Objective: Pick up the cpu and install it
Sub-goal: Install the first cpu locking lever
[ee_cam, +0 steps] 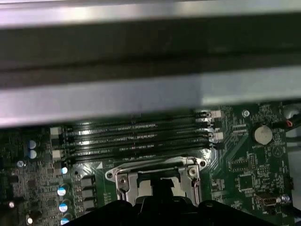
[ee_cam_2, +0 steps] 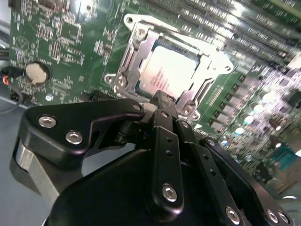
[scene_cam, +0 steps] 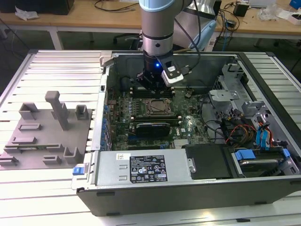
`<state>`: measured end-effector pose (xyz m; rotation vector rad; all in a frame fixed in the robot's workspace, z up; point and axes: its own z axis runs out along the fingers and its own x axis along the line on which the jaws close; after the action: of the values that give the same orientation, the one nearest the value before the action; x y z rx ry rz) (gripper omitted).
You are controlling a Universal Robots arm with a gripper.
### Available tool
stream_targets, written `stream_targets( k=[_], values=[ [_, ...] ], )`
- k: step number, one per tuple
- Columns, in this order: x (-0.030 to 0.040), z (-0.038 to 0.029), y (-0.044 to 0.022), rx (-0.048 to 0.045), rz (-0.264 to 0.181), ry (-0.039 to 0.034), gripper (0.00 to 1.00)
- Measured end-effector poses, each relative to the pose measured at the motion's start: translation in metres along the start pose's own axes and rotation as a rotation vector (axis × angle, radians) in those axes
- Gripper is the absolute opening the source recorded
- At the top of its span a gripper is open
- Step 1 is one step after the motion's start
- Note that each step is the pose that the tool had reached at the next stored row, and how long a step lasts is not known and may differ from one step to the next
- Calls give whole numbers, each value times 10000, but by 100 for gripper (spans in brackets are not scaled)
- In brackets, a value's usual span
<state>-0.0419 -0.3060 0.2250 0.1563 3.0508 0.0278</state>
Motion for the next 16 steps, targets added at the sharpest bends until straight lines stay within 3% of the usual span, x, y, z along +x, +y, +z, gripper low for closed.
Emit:
stream_targets(
  k=[8, 13, 16],
  values=[
    [-14, -1, -188, -7, -88, 2, 11],
    [-15, -15, -193, 4, -100, 8, 11],
    [-22, -93, -190, 5, -100, 7, 11]
  ],
)
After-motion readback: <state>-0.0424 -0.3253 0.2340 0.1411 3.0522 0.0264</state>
